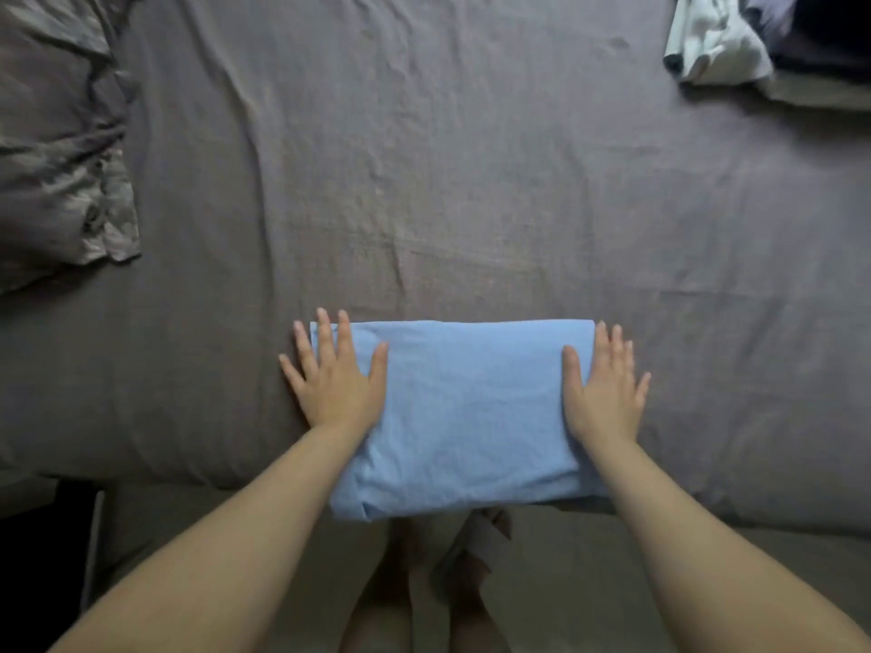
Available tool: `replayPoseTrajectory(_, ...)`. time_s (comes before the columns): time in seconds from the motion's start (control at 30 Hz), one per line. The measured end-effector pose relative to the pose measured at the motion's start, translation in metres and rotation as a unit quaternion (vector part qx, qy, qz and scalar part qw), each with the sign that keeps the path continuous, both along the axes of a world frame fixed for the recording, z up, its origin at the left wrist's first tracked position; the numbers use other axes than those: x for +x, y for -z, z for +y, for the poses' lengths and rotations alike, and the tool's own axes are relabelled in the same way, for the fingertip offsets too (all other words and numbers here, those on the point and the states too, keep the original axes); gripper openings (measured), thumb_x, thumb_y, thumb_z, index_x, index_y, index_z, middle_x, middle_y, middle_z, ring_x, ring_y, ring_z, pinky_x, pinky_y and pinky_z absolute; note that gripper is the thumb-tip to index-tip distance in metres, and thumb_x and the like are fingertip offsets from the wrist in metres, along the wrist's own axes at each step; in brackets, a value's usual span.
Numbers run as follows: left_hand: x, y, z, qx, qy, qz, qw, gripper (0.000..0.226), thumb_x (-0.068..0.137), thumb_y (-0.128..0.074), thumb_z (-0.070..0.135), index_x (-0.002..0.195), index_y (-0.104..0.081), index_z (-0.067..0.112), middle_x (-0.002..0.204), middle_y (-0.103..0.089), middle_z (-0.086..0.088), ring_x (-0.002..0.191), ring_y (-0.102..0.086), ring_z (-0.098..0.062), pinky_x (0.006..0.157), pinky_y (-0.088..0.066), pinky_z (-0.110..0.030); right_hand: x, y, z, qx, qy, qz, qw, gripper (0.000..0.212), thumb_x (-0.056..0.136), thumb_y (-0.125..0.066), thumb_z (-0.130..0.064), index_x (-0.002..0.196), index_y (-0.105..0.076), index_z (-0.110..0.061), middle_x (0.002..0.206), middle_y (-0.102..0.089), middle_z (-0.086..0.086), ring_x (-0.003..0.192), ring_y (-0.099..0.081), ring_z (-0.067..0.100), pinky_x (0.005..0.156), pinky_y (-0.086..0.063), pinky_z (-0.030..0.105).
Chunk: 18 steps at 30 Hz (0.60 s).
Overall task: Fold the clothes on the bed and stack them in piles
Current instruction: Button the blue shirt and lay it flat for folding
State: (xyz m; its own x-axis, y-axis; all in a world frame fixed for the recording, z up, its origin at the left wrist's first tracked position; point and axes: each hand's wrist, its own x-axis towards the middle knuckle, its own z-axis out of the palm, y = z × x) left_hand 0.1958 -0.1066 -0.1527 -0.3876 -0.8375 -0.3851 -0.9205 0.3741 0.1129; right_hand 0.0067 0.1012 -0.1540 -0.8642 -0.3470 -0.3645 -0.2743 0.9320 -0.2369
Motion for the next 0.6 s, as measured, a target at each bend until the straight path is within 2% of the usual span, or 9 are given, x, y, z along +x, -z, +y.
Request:
replayPoseTrajectory(0.1, 0.005, -0.024, 0.01, 0.063, -0.173, 0.089, 0.979, 0.075, 0.087, -0.053, 0.057, 0.151, -0.022, 0.03, 0.157, -0.02, -0.003, 0.143, -0.017, -0.029, 0.113, -0.019, -0.05, 0.006, -0.028, 0.001, -0.139, 0.142, -0.084, 0.977, 0.068, 0.092, -0.05, -0.054, 0.146, -0.034, -0.016, 0.15, -0.039, 0.007, 0.138, -0.035, 0.026, 0.114, -0.027, 0.042)
replayPoseTrajectory(0.2, 0.003, -0.045, 0.024, 0.174, -0.282, 0.166, 0.929, 0.073, 0.082, -0.066, 0.049, 0.145, -0.035, 0.03, 0.146, -0.028, -0.009, 0.131, -0.034, -0.034, 0.11, -0.028, -0.041, 0.011, -0.049, 0.002, -0.195, 0.303, -0.216, 0.907, 0.064, 0.075, -0.077, -0.046, 0.126, -0.052, -0.017, 0.119, -0.061, 0.002, 0.112, -0.057, 0.024, 0.095, -0.046, 0.037)
replayPoseTrajectory(0.3, -0.001, -0.054, 0.022, 0.28, -0.324, 0.171, 0.887, 0.064, 0.086, -0.068, 0.037, 0.141, -0.041, 0.019, 0.144, -0.035, -0.014, 0.127, -0.041, -0.033, 0.107, -0.034, -0.037, 0.001, -0.066, 0.0, -0.218, 0.369, -0.399, 0.811, 0.062, 0.065, -0.085, -0.032, 0.117, -0.061, -0.008, 0.105, -0.071, 0.008, 0.096, -0.068, 0.028, 0.085, -0.054, 0.041)
replayPoseTrajectory(0.37, -0.008, -0.067, 0.017, 0.344, -0.316, 0.17, 0.867, 0.051, 0.091, -0.063, 0.028, 0.136, -0.048, 0.01, 0.133, -0.053, -0.014, 0.116, -0.052, -0.032, 0.097, -0.043, -0.036, -0.008, -0.087, 0.0, -0.219, 0.363, -0.468, 0.775, 0.054, 0.068, -0.083, -0.024, 0.115, -0.063, -0.006, 0.098, -0.074, 0.013, 0.092, -0.07, 0.032, 0.082, -0.056, 0.044)
replayPoseTrajectory(0.47, -0.028, -0.108, 0.01, 0.377, -0.287, 0.206, 0.856, 0.028, 0.096, -0.056, 0.019, 0.119, -0.06, 0.005, 0.106, -0.063, -0.008, 0.094, -0.058, -0.024, 0.082, -0.042, -0.029, -0.025, -0.136, 0.004, -0.248, 0.351, -0.476, 0.768, 0.046, 0.072, -0.08, -0.018, 0.113, -0.065, -0.003, 0.1, -0.073, 0.017, 0.092, -0.07, 0.034, 0.081, -0.057, 0.045)
replayPoseTrajectory(0.57, -0.052, -0.163, 0.009, 0.381, -0.257, 0.248, 0.853, 0.02, 0.096, -0.055, 0.022, 0.106, -0.063, 0.006, 0.105, -0.067, -0.012, 0.088, -0.06, -0.023, 0.079, -0.045, -0.032, -0.046, -0.208, 0.019, -0.29, 0.345, -0.439, 0.778, 0.035, 0.076, -0.076, -0.013, 0.107, -0.067, 0.001, 0.097, -0.073, 0.019, 0.087, -0.071, 0.032, 0.069, -0.059, 0.036)
replayPoseTrajectory(0.6, -0.063, -0.183, 0.012, 0.372, -0.234, 0.238, 0.866, 0.021, 0.096, -0.055, 0.023, 0.106, -0.063, 0.007, 0.107, -0.066, -0.013, 0.088, -0.059, -0.023, 0.077, -0.045, -0.032, -0.053, -0.233, 0.027, -0.296, 0.34, -0.417, 0.789, 0.033, 0.076, -0.076, -0.013, 0.105, -0.068, 0.001, 0.094, -0.073, 0.018, 0.086, -0.071, 0.032, 0.069, -0.059, 0.035)
